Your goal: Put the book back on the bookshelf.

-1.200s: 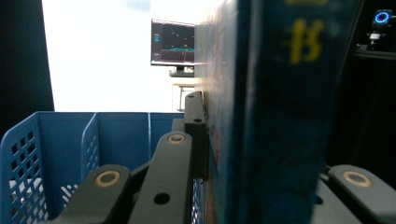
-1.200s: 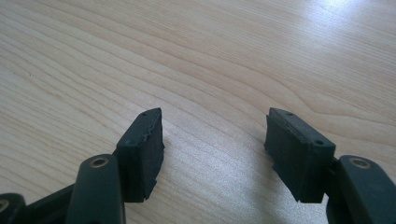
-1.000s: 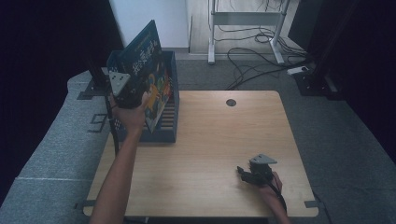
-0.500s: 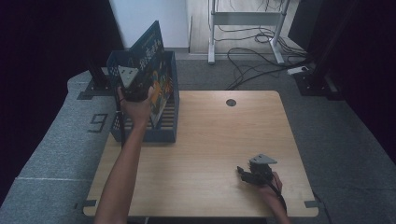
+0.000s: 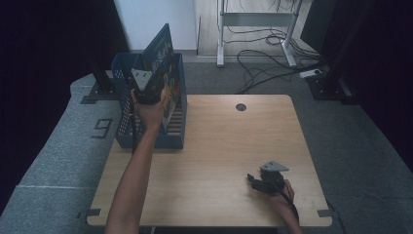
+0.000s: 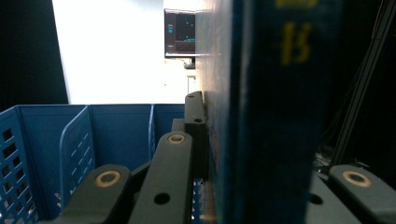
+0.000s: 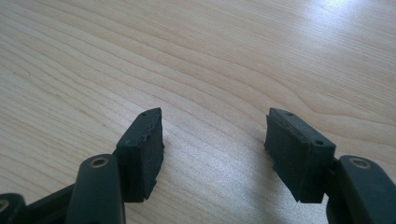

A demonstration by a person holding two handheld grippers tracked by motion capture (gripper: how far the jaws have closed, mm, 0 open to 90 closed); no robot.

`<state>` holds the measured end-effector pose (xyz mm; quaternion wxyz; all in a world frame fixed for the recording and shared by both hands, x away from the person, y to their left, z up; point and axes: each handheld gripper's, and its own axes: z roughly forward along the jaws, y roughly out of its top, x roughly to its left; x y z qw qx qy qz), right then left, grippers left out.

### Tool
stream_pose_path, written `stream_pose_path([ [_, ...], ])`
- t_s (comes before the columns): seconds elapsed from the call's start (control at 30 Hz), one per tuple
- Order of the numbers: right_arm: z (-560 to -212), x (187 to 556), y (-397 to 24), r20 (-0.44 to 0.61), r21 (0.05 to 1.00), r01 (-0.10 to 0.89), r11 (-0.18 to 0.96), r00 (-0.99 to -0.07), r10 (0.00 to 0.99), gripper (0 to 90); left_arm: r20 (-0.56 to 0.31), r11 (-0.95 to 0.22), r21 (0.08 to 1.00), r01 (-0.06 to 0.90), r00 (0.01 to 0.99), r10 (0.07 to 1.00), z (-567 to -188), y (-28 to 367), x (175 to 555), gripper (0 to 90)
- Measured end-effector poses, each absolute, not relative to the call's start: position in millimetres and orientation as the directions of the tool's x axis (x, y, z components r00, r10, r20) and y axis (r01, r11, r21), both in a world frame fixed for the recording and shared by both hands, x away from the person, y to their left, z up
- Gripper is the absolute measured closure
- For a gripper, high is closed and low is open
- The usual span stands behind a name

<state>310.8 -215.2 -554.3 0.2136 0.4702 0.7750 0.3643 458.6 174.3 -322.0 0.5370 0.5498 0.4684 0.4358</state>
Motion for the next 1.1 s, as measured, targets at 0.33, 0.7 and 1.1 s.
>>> stream_pose_path([
  [0.33, -554, 311, -215, 0.01, 0.766, 0.572, 0.293, -0.467, 0.884, 36.2, -0.012, 0.003, 0.999, 0.047, 0.175, 0.984, -331, 167, 468, 82.4],
  [0.7, -554, 311, -215, 0.011, 0.766, 0.573, 0.294, -0.467, 0.884, 36.2, -0.009, 0.003, 0.999, 0.043, 0.157, 0.988, -344, 164, 478, 82.3],
  [1.1, -554, 311, -215, 0.011, 0.765, 0.573, 0.293, -0.467, 0.884, 36.2, -0.006, -0.001, 0.998, 0.056, 0.14, 0.99, -365, 162, 487, 82.4],
])
